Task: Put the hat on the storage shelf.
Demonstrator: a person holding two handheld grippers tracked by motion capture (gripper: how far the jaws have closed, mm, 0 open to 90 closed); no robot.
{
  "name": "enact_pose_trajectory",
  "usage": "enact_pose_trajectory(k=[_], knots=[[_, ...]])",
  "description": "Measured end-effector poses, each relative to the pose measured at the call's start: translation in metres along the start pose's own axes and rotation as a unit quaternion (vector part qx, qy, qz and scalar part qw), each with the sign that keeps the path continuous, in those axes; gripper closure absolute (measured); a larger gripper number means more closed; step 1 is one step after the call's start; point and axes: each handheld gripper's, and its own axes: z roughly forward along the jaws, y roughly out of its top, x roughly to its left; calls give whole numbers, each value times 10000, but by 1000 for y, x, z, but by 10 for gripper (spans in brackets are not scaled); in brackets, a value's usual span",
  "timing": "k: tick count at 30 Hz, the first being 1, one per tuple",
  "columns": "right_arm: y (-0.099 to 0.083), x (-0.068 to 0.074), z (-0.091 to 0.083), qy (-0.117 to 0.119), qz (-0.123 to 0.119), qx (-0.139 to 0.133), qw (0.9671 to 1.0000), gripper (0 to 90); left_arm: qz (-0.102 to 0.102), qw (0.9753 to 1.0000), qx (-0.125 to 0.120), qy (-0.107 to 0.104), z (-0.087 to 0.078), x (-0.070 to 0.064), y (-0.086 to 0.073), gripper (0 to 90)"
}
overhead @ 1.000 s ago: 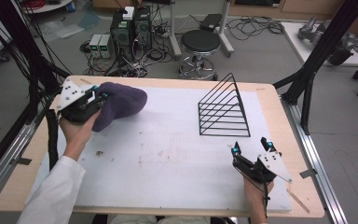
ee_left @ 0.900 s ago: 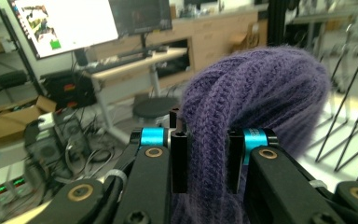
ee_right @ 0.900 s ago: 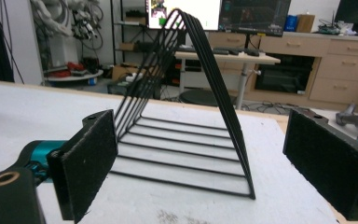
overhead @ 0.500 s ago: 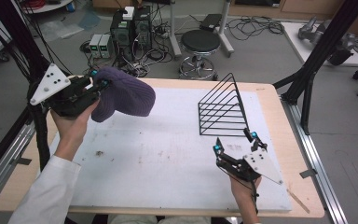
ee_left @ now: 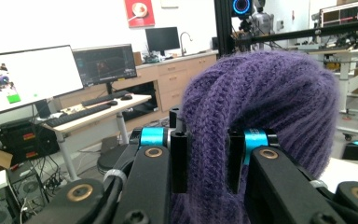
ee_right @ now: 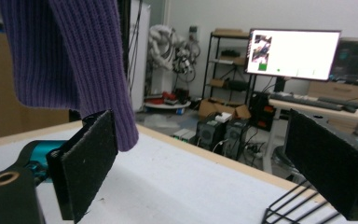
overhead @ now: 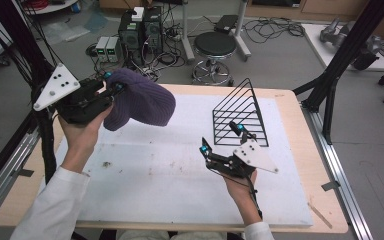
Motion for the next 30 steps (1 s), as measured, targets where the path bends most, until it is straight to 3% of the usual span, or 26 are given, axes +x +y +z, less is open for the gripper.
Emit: enact_pose_trajectory(k=[4,10,14,21,27,28,29,30], knots=[[0,1,15,190,7,114,9998,92,-5,10000,-7,-21,3,-1,-1,785],[3,6,39,496,223,160,9984,92,-70,9999,-71,-70,3,-3,-1,785],[7,14,54,841,237,269,9958,93,-74,9999,-92,-109,2,-3,0,785],[5,29,65,1008,137,324,9943,93,-192,9996,-67,-180,1,-5,-2,785],[1,37,78,1145,302,357,9923,94,-255,9993,-112,-263,-1,-6,-3,785],[1,37,79,1176,346,366,9918,115,-326,9989,-126,-308,0,-6,-3,784],[0,39,83,1336,425,366,9895,196,-375,9987,-110,-333,-1,-6,-4,785],[0,39,84,1357,425,362,9892,199,-385,9986,-107,-337,0,-7,-4,785]])
